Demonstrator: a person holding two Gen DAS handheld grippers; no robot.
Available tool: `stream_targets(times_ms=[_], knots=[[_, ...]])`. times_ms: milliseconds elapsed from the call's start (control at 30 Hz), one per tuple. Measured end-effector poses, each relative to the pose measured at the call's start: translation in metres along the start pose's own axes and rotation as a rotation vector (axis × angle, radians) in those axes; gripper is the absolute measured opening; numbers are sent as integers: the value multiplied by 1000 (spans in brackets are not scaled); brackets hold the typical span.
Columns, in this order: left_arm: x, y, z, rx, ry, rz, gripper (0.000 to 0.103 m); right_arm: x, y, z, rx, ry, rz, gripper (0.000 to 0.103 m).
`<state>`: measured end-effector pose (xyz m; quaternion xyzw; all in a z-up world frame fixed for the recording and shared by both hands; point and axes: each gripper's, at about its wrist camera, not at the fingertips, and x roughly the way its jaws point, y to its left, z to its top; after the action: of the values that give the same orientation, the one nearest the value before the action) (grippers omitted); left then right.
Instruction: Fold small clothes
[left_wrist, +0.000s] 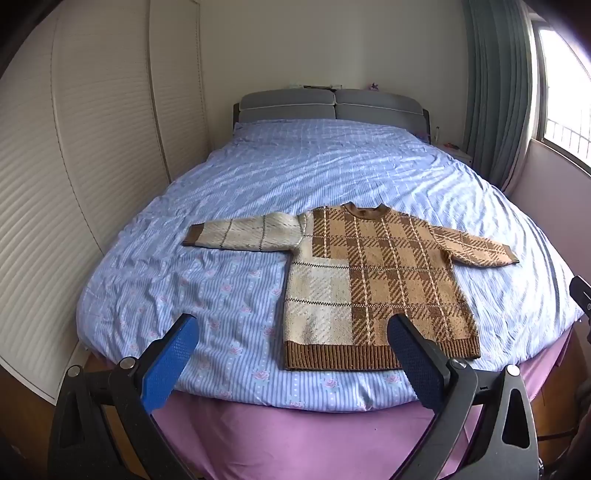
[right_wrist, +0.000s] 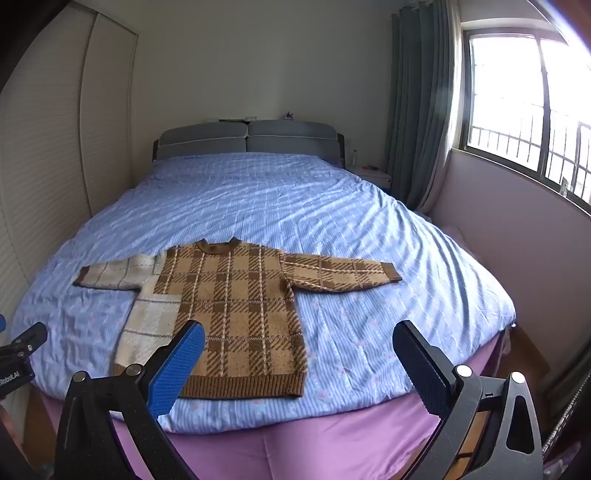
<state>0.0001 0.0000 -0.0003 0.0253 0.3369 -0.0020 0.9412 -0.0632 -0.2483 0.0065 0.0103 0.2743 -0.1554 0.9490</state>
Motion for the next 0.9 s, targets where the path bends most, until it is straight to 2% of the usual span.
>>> stream_targets(times_ms=[333,900], knots=[[-5,-1,-8,-6,-10,-6,103,-1,0,0,4,-1,0,103],[-5,5,-2,-16,-8,-7,103,-2,-3,1,8,-1,3,103]])
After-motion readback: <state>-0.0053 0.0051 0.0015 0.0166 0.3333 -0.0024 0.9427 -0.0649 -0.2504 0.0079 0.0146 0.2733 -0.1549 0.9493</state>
